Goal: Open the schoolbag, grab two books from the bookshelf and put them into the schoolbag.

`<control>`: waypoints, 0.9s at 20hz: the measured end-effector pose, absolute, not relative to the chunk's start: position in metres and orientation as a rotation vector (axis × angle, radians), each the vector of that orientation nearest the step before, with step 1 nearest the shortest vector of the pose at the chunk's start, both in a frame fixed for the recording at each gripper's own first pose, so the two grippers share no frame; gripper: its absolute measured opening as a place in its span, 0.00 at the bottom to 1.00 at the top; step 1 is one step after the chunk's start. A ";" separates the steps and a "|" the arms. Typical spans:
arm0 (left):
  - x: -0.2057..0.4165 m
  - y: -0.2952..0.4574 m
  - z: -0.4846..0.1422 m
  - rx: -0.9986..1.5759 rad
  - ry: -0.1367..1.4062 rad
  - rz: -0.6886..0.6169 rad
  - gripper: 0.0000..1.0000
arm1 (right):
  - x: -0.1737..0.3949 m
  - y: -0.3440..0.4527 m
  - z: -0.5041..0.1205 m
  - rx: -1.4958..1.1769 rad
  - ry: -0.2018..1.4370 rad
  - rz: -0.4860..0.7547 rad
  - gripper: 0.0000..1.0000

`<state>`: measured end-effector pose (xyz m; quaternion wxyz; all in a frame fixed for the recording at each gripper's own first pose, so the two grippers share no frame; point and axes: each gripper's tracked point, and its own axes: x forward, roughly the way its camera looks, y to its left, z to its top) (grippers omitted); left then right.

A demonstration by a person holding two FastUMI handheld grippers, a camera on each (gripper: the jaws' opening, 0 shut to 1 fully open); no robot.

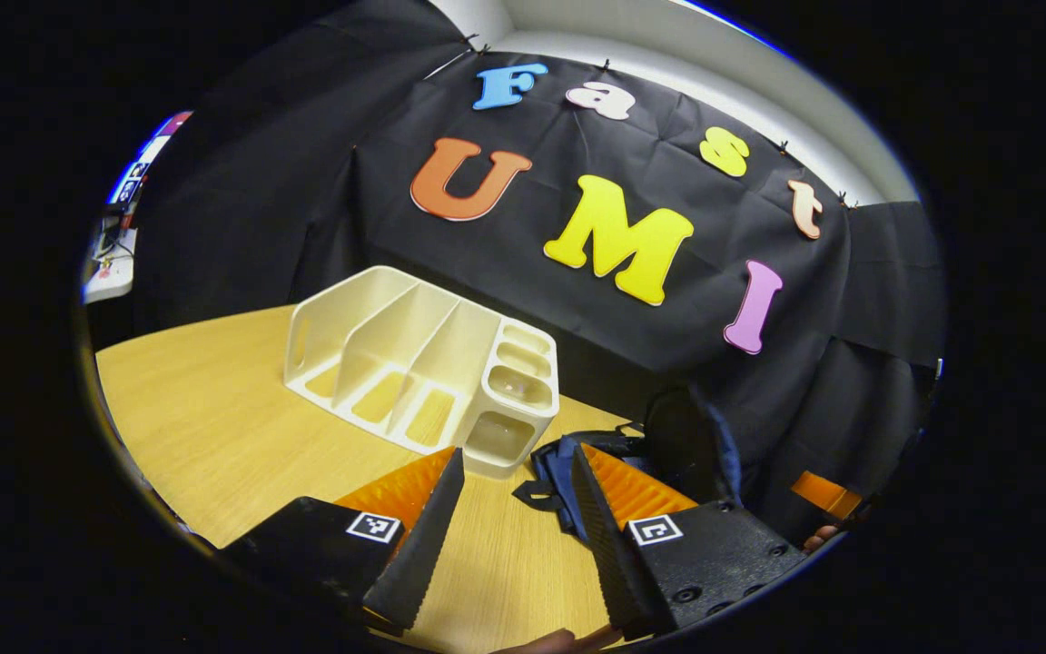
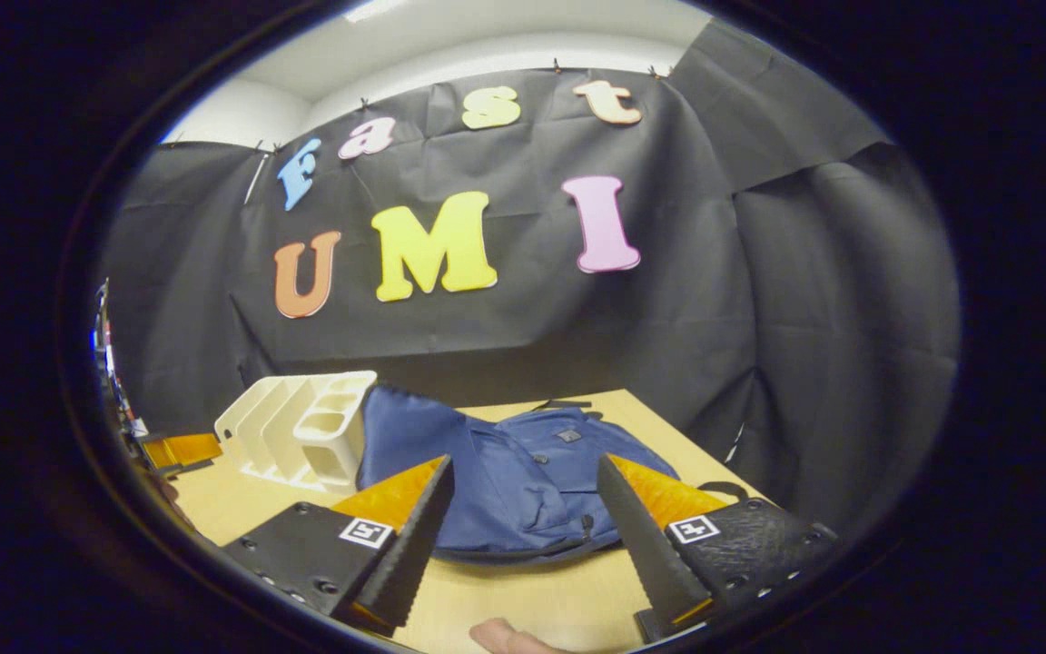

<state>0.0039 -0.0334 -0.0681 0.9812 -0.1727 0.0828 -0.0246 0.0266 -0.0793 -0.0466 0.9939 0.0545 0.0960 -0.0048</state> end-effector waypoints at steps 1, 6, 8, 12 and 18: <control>-0.003 -0.028 -0.064 -0.308 0.162 -0.044 0.76 | 0.018 -0.078 -0.044 0.100 0.178 -0.010 0.96; -0.038 0.002 -0.039 -0.147 0.151 -0.002 0.80 | -0.010 -0.076 -0.022 0.057 0.093 -0.034 0.93; -0.049 0.007 -0.020 -0.100 0.110 -0.006 0.80 | -0.017 -0.074 -0.012 0.048 0.056 -0.039 0.99; -0.065 0.017 0.001 -0.038 0.049 0.010 0.81 | -0.035 -0.066 0.003 -0.011 0.005 -0.047 0.96; -0.072 0.019 0.010 -0.031 0.021 0.007 0.81 | -0.059 -0.068 0.020 -0.055 -0.050 -0.095 0.94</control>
